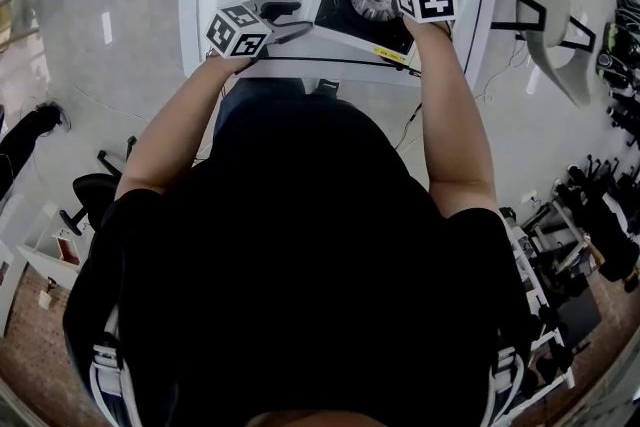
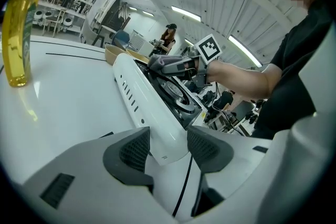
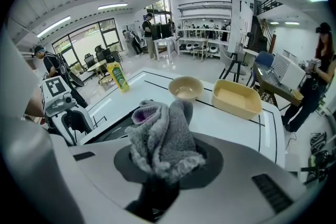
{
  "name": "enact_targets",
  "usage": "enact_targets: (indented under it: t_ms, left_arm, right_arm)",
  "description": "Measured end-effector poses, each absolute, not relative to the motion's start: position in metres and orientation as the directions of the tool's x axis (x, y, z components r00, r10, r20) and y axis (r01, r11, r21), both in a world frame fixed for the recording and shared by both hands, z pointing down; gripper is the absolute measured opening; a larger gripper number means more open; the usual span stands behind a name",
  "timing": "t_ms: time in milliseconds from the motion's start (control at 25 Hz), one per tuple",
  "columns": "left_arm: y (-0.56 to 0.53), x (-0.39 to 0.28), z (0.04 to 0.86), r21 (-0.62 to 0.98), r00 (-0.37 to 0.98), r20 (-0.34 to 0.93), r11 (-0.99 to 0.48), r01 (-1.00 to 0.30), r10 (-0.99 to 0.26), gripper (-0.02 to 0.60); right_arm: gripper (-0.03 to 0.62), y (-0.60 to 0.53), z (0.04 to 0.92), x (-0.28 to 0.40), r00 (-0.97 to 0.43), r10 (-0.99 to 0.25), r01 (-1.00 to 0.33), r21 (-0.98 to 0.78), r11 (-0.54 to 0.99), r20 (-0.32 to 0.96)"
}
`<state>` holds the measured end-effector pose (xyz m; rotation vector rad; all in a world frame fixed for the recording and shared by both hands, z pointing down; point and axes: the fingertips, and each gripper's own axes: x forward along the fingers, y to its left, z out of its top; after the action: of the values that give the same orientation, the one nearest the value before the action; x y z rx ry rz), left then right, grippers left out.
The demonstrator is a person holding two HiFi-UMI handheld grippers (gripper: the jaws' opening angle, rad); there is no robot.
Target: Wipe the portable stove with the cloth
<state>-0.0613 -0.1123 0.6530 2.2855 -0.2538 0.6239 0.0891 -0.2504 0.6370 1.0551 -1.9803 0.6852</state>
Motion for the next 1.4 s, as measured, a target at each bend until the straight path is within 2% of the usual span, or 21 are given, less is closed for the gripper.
enact_targets:
  t_ms: [400,720,1160,1400]
  left_arm:
    - [-0.111,-0.058,0.652,0.609,0.856,0.516,-0.695,-0.382,-0.019,0.244]
    - [-0.107,-0.058,0.653,0.609,0.854,0.516,-0.674,-0.418,-0.063,0.242]
    - [-0.098,-0.058,0.649,0.579,0.834,0.537,-0.664,-0.474,-0.127,0.241]
    - [-0.093,-0.058,0.646,0.546,0.819,0.552,-0.676,-0.495,-0.155,0.218]
  right_arm:
    - [0.106,-0.22,0.639,0.152,-0.277,-0.428,-0.896,-0.07,0.439,0.86]
    - [0.106,-0.181,0.639,0.173,-0.252,-0.421,-0.908,-0.063,0.413,0.871]
    - [0.106,-0.112,0.64,0.161,-0.254,-0.364,-0.877,-0.054,0.478,0.896]
    - [0.106,-0.077,0.64,0.141,-0.272,-0.339,-0.859,-0.068,0.508,0.901]
